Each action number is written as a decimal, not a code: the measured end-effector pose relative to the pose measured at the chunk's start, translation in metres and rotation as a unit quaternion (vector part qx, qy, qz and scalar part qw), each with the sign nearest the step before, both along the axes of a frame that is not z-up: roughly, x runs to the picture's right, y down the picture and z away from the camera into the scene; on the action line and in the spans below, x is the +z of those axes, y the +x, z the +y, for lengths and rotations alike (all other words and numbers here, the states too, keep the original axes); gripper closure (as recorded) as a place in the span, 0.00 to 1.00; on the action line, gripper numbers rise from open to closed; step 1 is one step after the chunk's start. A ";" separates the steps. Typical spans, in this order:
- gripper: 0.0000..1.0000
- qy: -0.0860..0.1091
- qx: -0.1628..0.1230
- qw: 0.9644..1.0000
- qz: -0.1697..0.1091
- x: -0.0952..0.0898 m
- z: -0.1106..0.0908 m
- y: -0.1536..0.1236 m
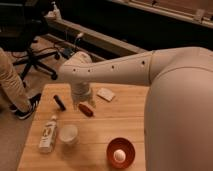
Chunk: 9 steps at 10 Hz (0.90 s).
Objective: Wipe the white sponge on the table
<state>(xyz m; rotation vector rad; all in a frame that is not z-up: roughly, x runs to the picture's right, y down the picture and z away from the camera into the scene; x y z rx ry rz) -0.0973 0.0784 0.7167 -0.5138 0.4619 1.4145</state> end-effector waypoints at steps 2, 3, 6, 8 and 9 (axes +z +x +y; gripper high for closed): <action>0.35 0.012 -0.009 1.000 -0.007 0.006 -0.009 0.001; 0.35 0.020 -0.009 1.000 -0.018 0.010 -0.014 -0.001; 0.35 0.056 0.032 0.997 -0.049 0.039 -0.042 0.030; 0.35 0.069 0.049 0.996 -0.037 0.061 -0.057 0.067; 0.35 0.069 0.053 0.996 -0.029 0.071 -0.062 0.079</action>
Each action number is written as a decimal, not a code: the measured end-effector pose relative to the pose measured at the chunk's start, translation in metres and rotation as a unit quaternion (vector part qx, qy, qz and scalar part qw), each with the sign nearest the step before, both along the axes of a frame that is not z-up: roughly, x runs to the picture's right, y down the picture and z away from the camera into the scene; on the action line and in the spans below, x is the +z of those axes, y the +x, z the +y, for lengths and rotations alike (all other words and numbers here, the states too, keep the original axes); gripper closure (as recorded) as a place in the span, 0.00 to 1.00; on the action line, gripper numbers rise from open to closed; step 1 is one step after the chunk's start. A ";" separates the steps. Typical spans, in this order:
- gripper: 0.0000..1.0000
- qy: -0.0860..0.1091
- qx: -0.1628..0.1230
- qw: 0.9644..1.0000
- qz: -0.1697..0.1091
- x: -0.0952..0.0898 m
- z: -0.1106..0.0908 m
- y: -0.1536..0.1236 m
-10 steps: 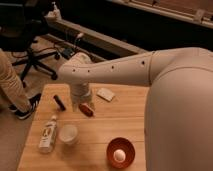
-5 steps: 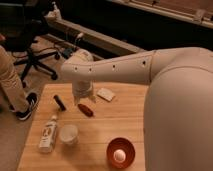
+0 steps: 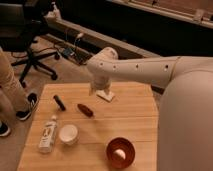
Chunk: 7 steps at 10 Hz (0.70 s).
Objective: Wipe the white sponge on the table
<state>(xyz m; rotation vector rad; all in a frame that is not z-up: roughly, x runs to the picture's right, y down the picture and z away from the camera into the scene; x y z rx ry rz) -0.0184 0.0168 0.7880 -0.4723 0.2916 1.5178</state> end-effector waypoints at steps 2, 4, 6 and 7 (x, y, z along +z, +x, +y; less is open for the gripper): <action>0.35 -0.009 0.012 1.000 0.010 0.031 -0.007 0.019; 0.35 -0.018 0.032 0.999 0.005 0.058 -0.012 0.031; 0.35 -0.030 0.057 0.998 -0.009 0.083 -0.015 0.036; 0.35 -0.038 0.063 0.997 -0.013 0.092 -0.014 0.038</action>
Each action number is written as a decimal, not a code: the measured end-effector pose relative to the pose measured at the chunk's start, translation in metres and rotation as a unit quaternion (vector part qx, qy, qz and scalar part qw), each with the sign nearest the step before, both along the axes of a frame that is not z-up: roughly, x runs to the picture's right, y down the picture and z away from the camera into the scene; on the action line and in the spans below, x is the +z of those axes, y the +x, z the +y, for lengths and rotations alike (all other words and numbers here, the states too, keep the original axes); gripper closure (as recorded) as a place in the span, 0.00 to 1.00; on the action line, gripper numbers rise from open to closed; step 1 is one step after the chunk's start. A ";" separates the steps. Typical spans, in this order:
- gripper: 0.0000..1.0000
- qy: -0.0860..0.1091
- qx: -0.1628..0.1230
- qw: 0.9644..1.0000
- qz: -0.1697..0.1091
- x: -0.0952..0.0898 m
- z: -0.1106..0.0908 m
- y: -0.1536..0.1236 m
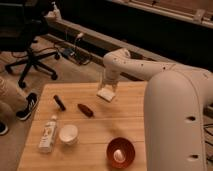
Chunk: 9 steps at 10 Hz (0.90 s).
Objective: Wipe the white sponge on the table
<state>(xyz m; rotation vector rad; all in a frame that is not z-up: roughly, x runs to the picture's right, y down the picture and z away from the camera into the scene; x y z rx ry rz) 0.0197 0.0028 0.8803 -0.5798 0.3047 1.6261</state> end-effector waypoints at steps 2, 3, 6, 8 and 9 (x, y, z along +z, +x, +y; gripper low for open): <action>0.35 -0.022 0.008 1.000 -0.002 0.022 0.007 0.006; 0.35 -0.030 0.009 1.000 -0.002 0.030 0.010 0.007; 0.35 -0.048 0.025 0.999 0.004 0.049 0.016 0.020; 0.35 -0.058 0.048 0.997 0.010 0.058 0.020 0.033; 0.35 -0.061 0.056 0.996 0.013 0.061 0.022 0.040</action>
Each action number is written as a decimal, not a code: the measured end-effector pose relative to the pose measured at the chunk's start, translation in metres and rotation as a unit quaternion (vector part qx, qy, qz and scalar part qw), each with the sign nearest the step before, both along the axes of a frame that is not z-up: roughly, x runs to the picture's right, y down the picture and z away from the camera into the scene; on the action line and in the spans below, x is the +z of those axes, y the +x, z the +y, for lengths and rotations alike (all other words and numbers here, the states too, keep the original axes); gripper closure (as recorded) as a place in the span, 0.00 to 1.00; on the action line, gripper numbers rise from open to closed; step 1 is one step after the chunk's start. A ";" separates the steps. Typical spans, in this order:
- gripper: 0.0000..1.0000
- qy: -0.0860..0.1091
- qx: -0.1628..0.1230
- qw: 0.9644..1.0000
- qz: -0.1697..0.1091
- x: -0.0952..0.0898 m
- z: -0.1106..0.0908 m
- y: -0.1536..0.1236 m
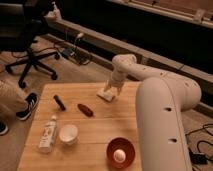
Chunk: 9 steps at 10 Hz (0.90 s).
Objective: Wipe the white sponge on the table
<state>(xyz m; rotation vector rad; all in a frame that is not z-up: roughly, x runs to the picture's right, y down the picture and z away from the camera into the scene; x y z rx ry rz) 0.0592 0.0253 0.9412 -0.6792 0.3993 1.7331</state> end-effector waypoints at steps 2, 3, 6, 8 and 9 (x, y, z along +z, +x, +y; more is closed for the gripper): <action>0.35 -0.010 0.020 1.000 0.003 0.003 0.006 0.010; 0.35 -0.012 0.026 1.000 0.002 0.004 0.008 0.011; 0.35 -0.009 0.044 0.999 -0.002 0.011 0.009 0.013; 0.35 -0.009 0.049 0.999 -0.003 0.018 0.010 0.013; 0.35 -0.008 0.050 0.999 -0.002 0.021 0.010 0.013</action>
